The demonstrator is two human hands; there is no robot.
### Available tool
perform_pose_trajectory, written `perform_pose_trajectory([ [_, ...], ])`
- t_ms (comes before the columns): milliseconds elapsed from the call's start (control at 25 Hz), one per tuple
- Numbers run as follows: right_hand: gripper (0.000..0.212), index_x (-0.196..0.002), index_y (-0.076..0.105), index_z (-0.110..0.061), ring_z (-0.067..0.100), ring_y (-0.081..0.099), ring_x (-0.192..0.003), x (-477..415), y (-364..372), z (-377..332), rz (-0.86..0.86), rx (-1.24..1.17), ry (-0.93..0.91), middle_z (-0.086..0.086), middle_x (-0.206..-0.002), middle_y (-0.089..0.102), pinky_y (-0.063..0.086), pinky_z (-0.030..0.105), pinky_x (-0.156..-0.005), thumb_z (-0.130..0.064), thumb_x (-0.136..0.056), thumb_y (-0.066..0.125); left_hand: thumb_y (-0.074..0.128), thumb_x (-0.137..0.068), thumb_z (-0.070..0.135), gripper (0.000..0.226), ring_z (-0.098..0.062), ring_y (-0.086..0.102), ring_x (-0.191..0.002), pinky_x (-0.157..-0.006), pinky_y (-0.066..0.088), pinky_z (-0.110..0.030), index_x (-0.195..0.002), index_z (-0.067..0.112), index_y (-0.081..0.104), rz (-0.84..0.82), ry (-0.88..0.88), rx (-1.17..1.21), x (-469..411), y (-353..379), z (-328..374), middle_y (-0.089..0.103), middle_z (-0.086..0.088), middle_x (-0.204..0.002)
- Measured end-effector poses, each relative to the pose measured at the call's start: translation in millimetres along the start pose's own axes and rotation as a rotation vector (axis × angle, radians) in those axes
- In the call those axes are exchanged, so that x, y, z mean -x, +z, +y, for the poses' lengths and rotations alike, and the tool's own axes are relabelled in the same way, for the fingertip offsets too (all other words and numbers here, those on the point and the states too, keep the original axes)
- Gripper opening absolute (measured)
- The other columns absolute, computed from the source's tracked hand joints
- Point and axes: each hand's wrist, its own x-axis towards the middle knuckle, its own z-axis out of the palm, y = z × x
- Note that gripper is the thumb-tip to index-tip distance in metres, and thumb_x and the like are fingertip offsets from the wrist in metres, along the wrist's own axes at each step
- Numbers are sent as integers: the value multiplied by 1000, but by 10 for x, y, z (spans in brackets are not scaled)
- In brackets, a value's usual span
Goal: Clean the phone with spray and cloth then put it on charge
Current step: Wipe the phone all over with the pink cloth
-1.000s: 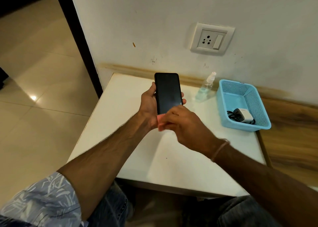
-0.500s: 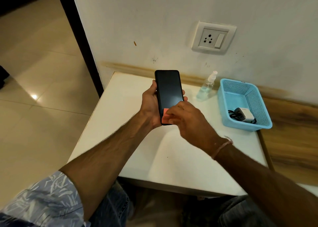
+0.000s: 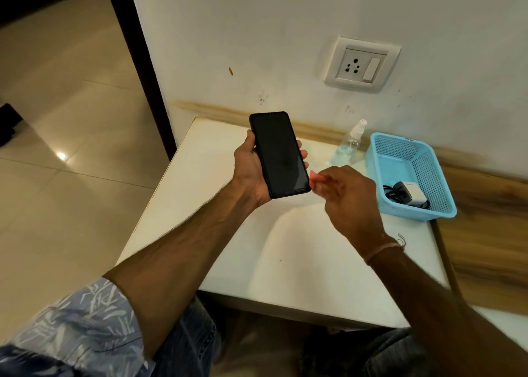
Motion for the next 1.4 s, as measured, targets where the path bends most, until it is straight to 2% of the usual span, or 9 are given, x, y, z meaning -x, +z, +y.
perform_pose_trajectory([
  [160, 11, -98, 71, -8, 22, 63, -83, 64, 148, -57, 155, -99, 111, 9, -90, 69, 52, 37, -79, -13, -91, 64, 23, -99, 67, 82, -37, 65, -94, -92, 51, -49, -119, 1, 67, -40, 18, -22, 10, 0, 18, 66, -22, -109],
  [360, 21, -105, 73, -7, 13, 59, -88, 256, 263, -162, 291, -167, 11, 9, -97, 69, 44, 14, -84, -17, -88, 69, 25, -98, 69, 83, -37, 64, -94, -100, 45, -50, -130, 1, 60, -87, 27, -85, 15, 22, -3, 64, -21, -111],
  [520, 24, -113, 68, -9, -10, 46, -99, 502, 451, -217, 136, -115, -106, 6, -106, 63, 34, -1, -92, -17, -90, 67, 26, -98, 69, 83, -37, 63, -95, -100, 42, -52, -138, 1, 54, -116, 50, -91, 29, 23, -30, 62, -22, -115],
  [600, 32, -124, 60, -13, -7, 50, -112, 554, 456, -185, 65, -130, -184, 8, -116, 61, 42, 16, -104, -24, -94, 56, 26, -98, 69, 83, -36, 62, -95, -98, 42, -52, -136, 1, 54, -142, 47, -99, 40, 33, -36, 61, -21, -116],
  [720, 39, -131, 53, -9, 35, 54, -123, 568, 419, -63, 51, 36, -385, 19, -132, 57, 39, 48, -108, -19, -93, 56, 28, -97, 69, 81, -35, 62, -96, -95, 45, -50, -133, 2, 56, -174, 31, -104, 62, 52, -36, 61, -19, -116],
  [920, 48, -135, 53, -4, 30, 38, -137, 579, 372, -7, -58, 271, -555, 11, -144, 48, 35, 49, -108, -5, -87, 56, 31, -97, 69, 79, -34, 60, -96, -93, 46, -47, -132, 2, 54, -204, 10, -104, 66, 32, -26, 61, -18, -114],
  [1080, 63, -147, 35, -8, 26, 21, -146, 202, 212, -6, -134, 253, -478, 8, -155, 30, 29, 46, -116, 11, -89, 50, 31, -98, 67, 78, -35, 64, -101, -94, 52, -44, -134, 3, 59, -145, 15, -110, 36, 23, -31, 65, -21, -118],
  [1240, 49, -152, 22, -14, 11, 5, -148, -515, 132, -217, -111, 153, -288, 2, -160, 15, 2, 25, -121, -11, -104, 34, 32, -100, 63, 66, -29, 70, -103, -96, 52, -41, -126, 14, 67, -85, 11, -120, 44, 65, -126, 73, -13, -112],
  [1400, 49, -153, 19, -16, 12, 5, -149, -765, 172, -333, -126, 147, -216, 1, -161, 13, 0, 19, -117, -23, -106, 30, 34, -102, 61, 60, -28, 69, -104, -96, 52, -40, -120, 18, 72, -41, 71, -123, 54, 57, -103, 74, -10, -111],
])
